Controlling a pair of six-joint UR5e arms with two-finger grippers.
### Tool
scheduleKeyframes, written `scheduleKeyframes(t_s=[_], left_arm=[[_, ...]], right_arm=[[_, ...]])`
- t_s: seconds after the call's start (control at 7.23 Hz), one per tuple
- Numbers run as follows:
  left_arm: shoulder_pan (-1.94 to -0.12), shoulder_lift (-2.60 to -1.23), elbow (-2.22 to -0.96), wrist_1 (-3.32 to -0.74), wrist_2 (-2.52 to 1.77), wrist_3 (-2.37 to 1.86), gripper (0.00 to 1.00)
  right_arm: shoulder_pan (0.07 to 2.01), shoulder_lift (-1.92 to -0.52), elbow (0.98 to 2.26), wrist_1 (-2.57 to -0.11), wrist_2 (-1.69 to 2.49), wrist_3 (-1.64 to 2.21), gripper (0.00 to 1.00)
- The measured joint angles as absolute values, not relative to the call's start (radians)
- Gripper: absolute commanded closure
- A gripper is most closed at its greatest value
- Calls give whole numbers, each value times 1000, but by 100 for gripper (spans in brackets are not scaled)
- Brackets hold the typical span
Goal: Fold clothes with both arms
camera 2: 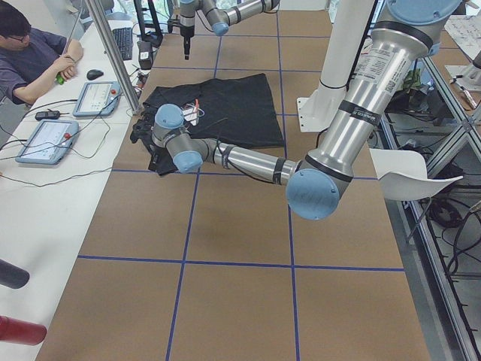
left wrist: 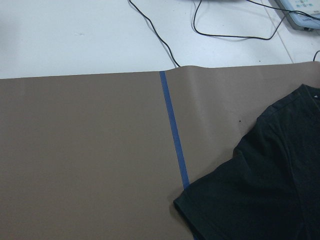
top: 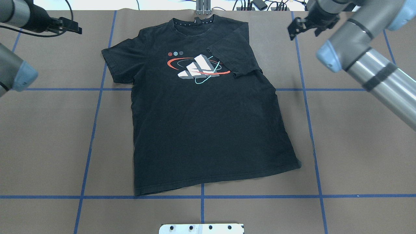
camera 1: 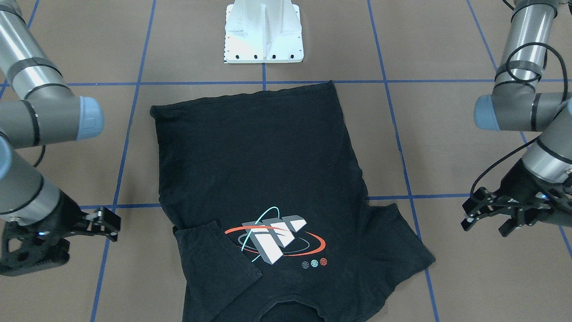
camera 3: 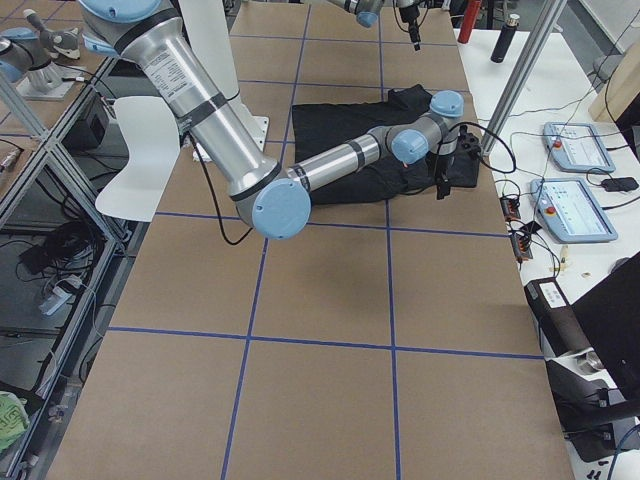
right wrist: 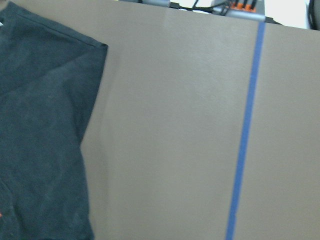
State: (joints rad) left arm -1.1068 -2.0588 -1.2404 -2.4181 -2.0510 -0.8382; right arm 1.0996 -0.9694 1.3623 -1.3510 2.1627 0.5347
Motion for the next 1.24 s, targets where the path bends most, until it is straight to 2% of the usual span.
scheduleKeyframes(t_s=[0.28,0.41,0.69,0.83,0.97,1.24], left_arm=[[-1030,-2123,-1081,-2546,-1933,-898,1],[-1003,-2150,-1013,-2594,-1899,-916,7],[-965,-2187,-935,-2634,-1845,-958,16],[-952,-2202,-908,-2642,-1819,-969,33],[-946,-2212,-891,-2645,-1807,-973,37],[-943,-2217,-874,-2646,-1798,-969,38]], right_arm=[[1183,-1136,1466,-1353,2193,391,2],[1216,-1188,1489,-1355,2197,323,2],[1240,-1223,1500,-1358,2199,268,2],[1242,-1227,1500,-1358,2198,263,2],[1242,-1229,1501,-1357,2198,261,2],[1242,-1227,1502,-1356,2197,261,2]])
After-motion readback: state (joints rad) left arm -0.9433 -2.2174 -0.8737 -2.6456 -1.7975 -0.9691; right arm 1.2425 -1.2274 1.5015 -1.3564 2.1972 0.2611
